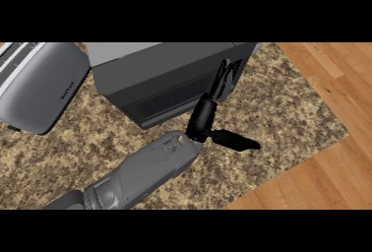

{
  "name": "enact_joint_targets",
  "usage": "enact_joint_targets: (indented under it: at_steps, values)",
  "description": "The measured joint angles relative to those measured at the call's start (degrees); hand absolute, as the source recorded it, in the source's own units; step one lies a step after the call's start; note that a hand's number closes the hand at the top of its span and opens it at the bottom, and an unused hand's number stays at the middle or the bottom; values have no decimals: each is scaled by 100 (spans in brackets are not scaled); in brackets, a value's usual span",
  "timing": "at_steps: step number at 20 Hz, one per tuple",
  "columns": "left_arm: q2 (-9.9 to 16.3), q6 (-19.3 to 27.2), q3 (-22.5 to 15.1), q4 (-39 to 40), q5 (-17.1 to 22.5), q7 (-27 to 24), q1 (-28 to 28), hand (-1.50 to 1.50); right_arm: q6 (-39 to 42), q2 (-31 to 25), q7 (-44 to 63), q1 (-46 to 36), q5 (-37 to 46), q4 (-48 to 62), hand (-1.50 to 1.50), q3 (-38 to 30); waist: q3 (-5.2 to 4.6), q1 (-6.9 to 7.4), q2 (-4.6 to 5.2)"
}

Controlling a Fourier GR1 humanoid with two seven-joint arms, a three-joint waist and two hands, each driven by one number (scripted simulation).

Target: Pick up the milk, place it into the microwave and close the microwave

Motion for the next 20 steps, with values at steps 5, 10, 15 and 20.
enact_joint_targets:
  at_steps: [5, 10, 15, 20]
  values:
    - [-3, 19, -73, 43, 149, -86, -37, -150, 48, -88, 80, -54, -115, 17, -150, -6, 3, -13, -3]
    - [-3, 41, -146, 93, 273, -178, -72, -150, 84, -151, 154, -114, -246, 4, -150, 6, 4, -31, -5]
    - [73, 36, -176, 41, 435, -262, -17, 150, 97, -195, 199, -156, -361, -3, -150, -9, 8, -22, -21]
    - [147, 152, -483, 418, 207, -170, -183, -150, 97, -262, 268, -163, -440, -15, -150, -37, 49, 73, -86]
